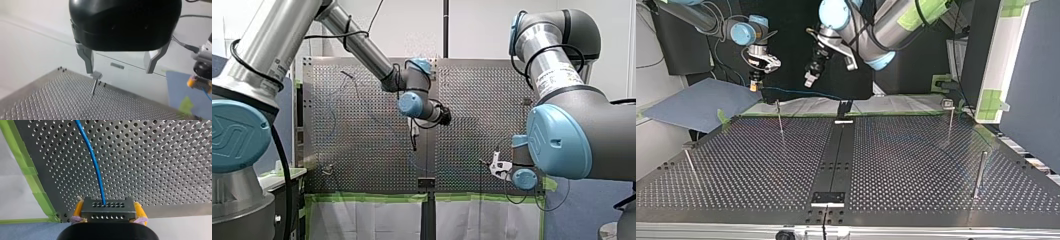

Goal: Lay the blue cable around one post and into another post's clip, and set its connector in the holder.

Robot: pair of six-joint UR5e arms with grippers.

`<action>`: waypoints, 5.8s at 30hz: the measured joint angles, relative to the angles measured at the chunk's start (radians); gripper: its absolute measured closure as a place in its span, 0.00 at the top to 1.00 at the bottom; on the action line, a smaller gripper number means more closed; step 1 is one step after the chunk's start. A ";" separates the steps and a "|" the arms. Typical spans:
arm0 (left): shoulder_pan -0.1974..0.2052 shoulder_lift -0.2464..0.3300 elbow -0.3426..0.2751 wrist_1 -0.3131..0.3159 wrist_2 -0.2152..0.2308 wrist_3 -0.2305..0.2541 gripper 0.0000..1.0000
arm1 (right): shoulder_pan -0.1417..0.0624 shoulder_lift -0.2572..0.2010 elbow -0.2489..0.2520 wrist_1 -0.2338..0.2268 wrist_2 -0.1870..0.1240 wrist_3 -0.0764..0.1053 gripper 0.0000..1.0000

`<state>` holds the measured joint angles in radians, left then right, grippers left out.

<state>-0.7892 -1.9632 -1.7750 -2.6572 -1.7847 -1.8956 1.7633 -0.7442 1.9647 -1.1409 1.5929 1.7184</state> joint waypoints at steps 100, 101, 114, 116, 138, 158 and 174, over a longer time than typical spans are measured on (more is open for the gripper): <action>0.085 -0.602 0.047 0.391 -0.116 0.196 0.99 | 0.002 -0.004 -0.009 0.036 0.000 -0.018 0.00; 0.084 -0.594 0.047 0.390 -0.117 0.196 0.99 | 0.002 -0.004 -0.009 0.036 0.000 -0.018 0.00; 0.088 -0.537 0.053 0.399 -0.114 0.199 0.99 | 0.002 -0.004 -0.009 0.045 0.001 -0.024 0.00; 0.088 -0.538 0.054 0.415 -0.104 0.197 0.99 | 0.002 -0.004 -0.009 0.047 0.001 -0.025 0.00; 0.096 -0.558 0.114 0.403 -0.092 0.178 0.99 | 0.005 -0.005 -0.009 0.052 0.001 -0.026 0.00; 0.106 -0.592 0.185 0.372 -0.090 0.157 0.99 | 0.005 -0.005 -0.009 0.053 0.001 -0.027 0.00; 0.123 -0.646 0.299 0.284 -0.089 0.155 0.99 | 0.004 -0.005 -0.009 0.052 0.001 -0.031 0.00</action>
<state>-0.6659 -2.6092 -1.4758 -2.3737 -1.8736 -1.7409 1.7678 -0.7496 1.9553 -1.0889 1.5939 1.6874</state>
